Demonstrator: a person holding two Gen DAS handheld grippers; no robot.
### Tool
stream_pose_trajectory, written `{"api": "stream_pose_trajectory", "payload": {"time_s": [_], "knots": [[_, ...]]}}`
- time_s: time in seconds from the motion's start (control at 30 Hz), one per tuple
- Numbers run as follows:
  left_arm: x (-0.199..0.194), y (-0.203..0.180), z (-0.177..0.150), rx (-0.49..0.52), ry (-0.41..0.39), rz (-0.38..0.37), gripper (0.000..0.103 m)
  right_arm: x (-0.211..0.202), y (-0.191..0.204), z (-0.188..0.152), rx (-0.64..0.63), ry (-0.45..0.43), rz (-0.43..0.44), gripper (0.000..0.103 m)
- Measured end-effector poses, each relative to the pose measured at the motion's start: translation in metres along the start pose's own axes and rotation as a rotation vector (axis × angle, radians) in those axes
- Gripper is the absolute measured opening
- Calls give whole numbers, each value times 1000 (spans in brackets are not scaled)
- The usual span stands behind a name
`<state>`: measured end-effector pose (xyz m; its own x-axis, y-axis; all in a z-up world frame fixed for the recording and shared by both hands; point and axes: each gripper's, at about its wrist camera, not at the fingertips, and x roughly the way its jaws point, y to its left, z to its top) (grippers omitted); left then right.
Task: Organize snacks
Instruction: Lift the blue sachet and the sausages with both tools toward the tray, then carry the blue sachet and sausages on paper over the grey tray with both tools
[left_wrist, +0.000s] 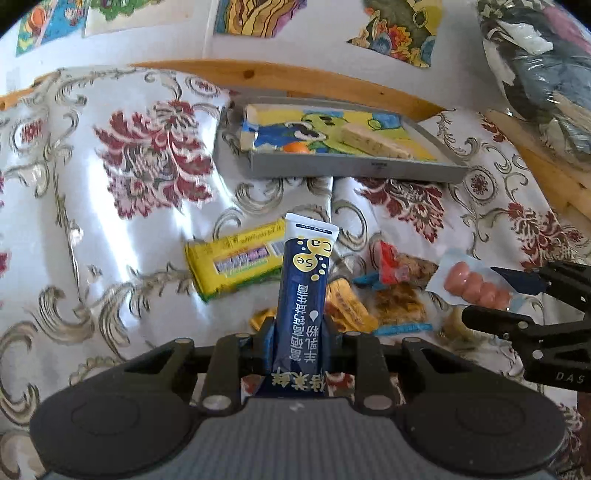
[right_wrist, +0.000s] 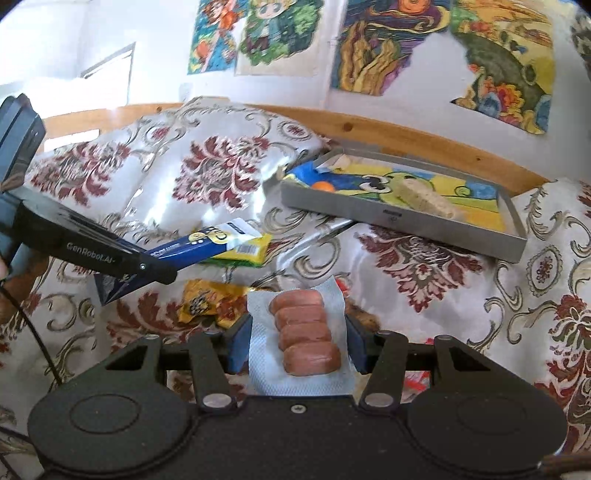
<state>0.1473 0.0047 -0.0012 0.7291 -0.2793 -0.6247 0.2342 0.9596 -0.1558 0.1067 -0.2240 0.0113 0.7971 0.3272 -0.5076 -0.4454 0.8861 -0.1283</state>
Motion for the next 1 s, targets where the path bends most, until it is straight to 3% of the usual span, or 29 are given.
{"api": "stream_pose_trajectory", "payload": {"time_s": [0.23,0.43,0.63,1.0], "knots": [[12,-13,39,-50,-45,-20,27,10,-23,12,-23,-44,-14,54],[34,-32,85,18,-91,-50,27,21,-63,38,-30,-74,-40,54],[68,-44,120,49,-66,-74,27,35,-105,63,-26,-99,-92,54],[129,-68,173,26,-99,-38,27,77,-169,106,10,-145,-198,55]]}}
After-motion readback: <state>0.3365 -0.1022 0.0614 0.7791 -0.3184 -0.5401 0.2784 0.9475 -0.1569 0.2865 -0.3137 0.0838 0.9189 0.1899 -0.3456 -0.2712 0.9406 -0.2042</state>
